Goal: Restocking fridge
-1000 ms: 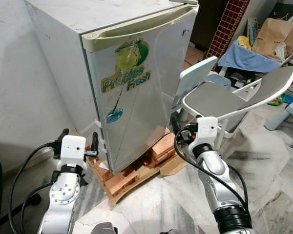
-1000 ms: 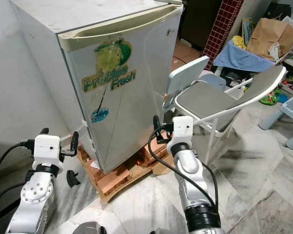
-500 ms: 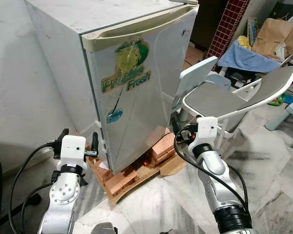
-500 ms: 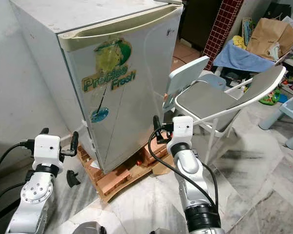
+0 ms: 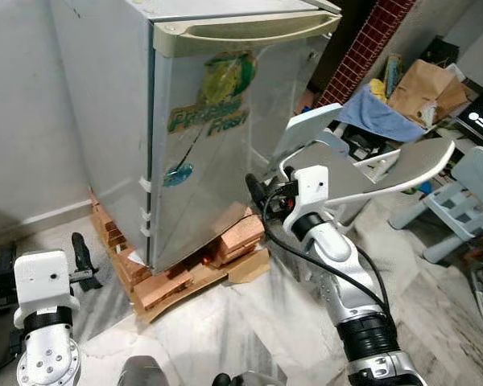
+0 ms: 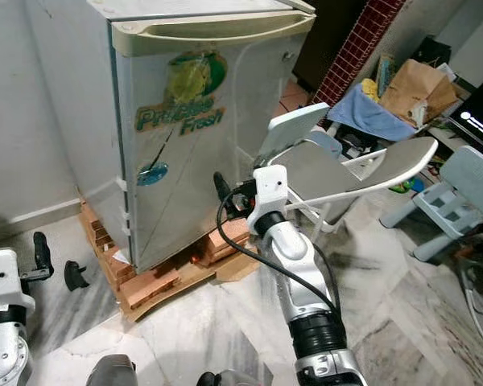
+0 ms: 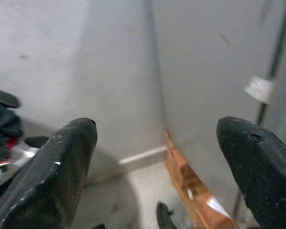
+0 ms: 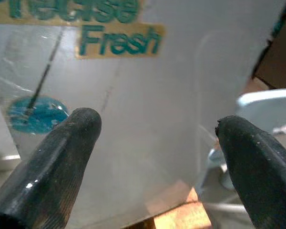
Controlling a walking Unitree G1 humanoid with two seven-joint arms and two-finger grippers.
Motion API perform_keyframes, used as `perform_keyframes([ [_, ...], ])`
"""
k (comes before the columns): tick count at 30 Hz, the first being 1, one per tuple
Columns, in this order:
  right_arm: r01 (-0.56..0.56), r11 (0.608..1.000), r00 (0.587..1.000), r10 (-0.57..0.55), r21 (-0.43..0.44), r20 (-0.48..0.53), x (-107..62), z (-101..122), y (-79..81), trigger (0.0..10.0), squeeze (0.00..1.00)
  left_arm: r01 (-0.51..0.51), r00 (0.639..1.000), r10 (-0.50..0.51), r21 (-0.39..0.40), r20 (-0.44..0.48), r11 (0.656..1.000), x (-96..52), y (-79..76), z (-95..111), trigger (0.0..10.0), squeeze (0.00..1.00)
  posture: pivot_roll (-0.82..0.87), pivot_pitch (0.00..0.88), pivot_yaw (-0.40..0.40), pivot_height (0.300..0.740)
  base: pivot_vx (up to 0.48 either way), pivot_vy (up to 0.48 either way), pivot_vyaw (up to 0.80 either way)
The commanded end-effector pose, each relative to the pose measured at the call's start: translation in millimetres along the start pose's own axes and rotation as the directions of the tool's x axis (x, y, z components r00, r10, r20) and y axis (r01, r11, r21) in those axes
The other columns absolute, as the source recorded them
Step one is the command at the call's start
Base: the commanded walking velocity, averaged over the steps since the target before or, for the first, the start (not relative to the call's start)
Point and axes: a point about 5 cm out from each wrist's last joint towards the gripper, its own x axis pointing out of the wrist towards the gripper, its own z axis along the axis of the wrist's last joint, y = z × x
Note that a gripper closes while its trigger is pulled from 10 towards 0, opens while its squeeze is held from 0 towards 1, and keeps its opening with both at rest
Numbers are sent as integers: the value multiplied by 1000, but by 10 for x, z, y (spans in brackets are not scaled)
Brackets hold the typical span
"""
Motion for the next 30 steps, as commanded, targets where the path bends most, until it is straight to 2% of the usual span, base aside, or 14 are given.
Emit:
perform_keyframes([
  [1, 27, 1000, 1000, -27, -4, -9, -27, 10, -92, 10000, 0, 39, 999, -39, -21, 8, 999, -3, -65, 54, 10000, 0, 284, 100, -239, 740, 0, 0, -800],
  [6, 68, 998, 998, -68, 14, -7, -70, -65, -116, 10000, 0, 91, 994, -93, 40, 52, 995, 66, -116, 121, 10000, 0, 290, 81, -163, 740, 0, 0, -730],
  [10, 86, 996, 996, -86, 15, 0, -81, -85, -110, 10000, 0, 132, 989, -135, 48, 67, 990, 139, -189, 172, 10000, 0, 288, 68, -135, 740, 0, 0, 0],
  [11, 106, 994, 994, -106, 21, 5, -88, -110, -95, 10000, 0, 174, 980, -179, 54, 89, 983, 218, -269, 233, 10000, 0, 279, 45, -90, 740, 0, 0, 0],
  [12, 120, 993, 993, -120, 13, 15, -94, -118, -92, 10000, 0, 206, 971, -212, 58, 108, 977, 280, -339, 283, 10000, 0, 277, 42, -84, 740, 0, 0, 0],
  [13, 120, 993, 993, -120, 13, 15, -94, -118, -92, 10000, 0, 206, 971, -212, 58, 108, 977, 280, -339, 283, 10000, 0, 277, 42, -84, 740, 0, 0, 0],
  [18, 174, 985, 984, -174, -1, 46, -110, -114, -137, 10000, 0, 292, 939, -304, 99, 160, 951, 398, -530, 388, 10000, 0, 245, 2, -19, 740, 0, 0, 0],
  [22, 242, 970, 968, -241, -7, 72, -161, -95, -243, 10000, 0, 346, 917, -359, 101, 174, 933, 499, -652, 440, 10000, 0, 201, 0, 30, 740, 0, 0, 0],
  [26, 281, 959, 958, -278, -29, 75, -247, -110, -333, 10000, 0, 342, 921, -354, 94, 161, 935, 546, -658, 405, 10000, 0, 175, 0, 14, 740, 0, 0, 0],
  [28, 312, 949, 950, -310, -37, 36, -346, -209, -403, 10000, 0, 312, 942, -317, 65, 112, 948, 487, -583, 252, 10000, 0, 159, 3, -20, 740, 0, 0, 0],
  [30, 324, 946, 946, -324, -26, 18, -376, -252, -420, 10000, 0, 299, 949, -303, 55, 90, 953, 464, -554, 185, 10000, 0, 159, 3, -20, 740, 0, 0, 0],
])
